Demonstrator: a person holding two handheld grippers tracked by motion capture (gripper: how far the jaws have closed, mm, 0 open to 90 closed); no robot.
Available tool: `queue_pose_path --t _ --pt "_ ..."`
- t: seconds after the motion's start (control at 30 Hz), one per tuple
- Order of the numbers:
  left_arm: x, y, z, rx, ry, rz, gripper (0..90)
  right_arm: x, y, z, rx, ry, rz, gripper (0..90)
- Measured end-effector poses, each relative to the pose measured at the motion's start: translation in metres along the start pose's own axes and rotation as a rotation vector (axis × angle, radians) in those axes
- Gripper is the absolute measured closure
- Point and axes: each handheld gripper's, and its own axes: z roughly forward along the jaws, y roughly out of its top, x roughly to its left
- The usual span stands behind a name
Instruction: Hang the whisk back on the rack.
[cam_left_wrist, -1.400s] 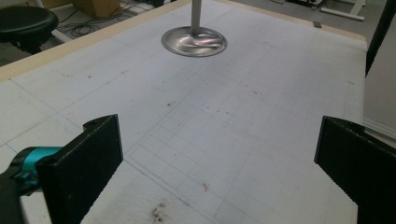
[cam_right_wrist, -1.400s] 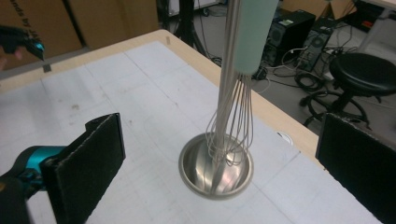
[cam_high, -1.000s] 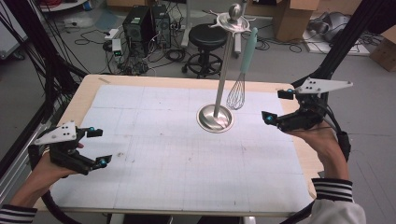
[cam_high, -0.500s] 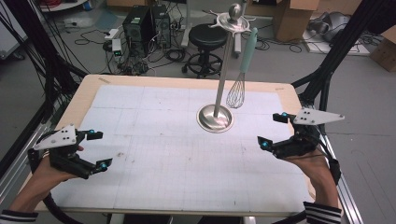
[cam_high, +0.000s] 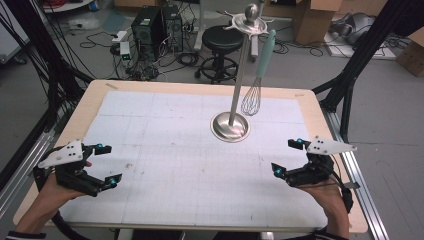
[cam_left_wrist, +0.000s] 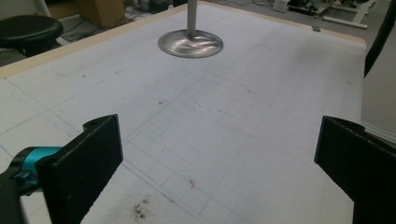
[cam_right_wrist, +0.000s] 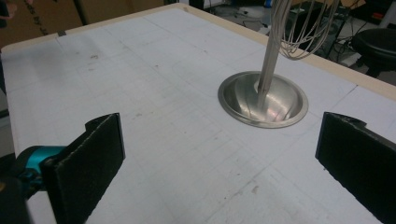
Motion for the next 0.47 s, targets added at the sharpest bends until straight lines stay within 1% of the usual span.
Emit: queue_pose_path --t 0.03,0.07,0.13,0.2,0.27,0.3,0.33,0.37,0.47 --pt "0.0 -0.001 0.0 -0.006 -0.004 -0.002 1.7 0.0 -0.005 0.001 -0.005 0.003 0.007 0.4" --pt "0.0 -0.003 0.0 -0.011 -0.005 -0.002 1.7 0.0 -0.01 0.002 -0.012 -0.005 0.012 0.4" --pt "0.0 -0.006 0.0 -0.007 -0.013 -0.007 1.7 0.001 -0.017 0.003 -0.027 -0.001 0.031 0.4" --pt "0.0 -0.008 0.0 -0.009 -0.01 -0.007 1.7 0.002 -0.022 0.004 -0.042 0.0 0.033 0.4" --pt "0.0 -0.008 -0.001 -0.011 -0.014 -0.003 1.7 0.003 -0.024 0.005 -0.051 0.01 0.034 0.4" --pt "0.0 -0.008 -0.001 -0.015 -0.015 -0.002 1.7 0.003 -0.024 0.005 -0.038 0.007 0.034 0.4" --pt "0.0 -0.009 -0.001 -0.011 -0.019 0.001 1.7 0.003 -0.024 0.005 -0.037 -0.001 0.039 0.4" --pt "0.0 -0.01 -0.001 -0.008 -0.02 0.003 1.7 0.003 -0.024 0.005 -0.046 0.006 0.042 0.4" --pt "-0.001 -0.011 -0.002 -0.015 -0.015 0.011 1.7 0.005 -0.023 0.004 -0.04 0.01 0.034 0.4"
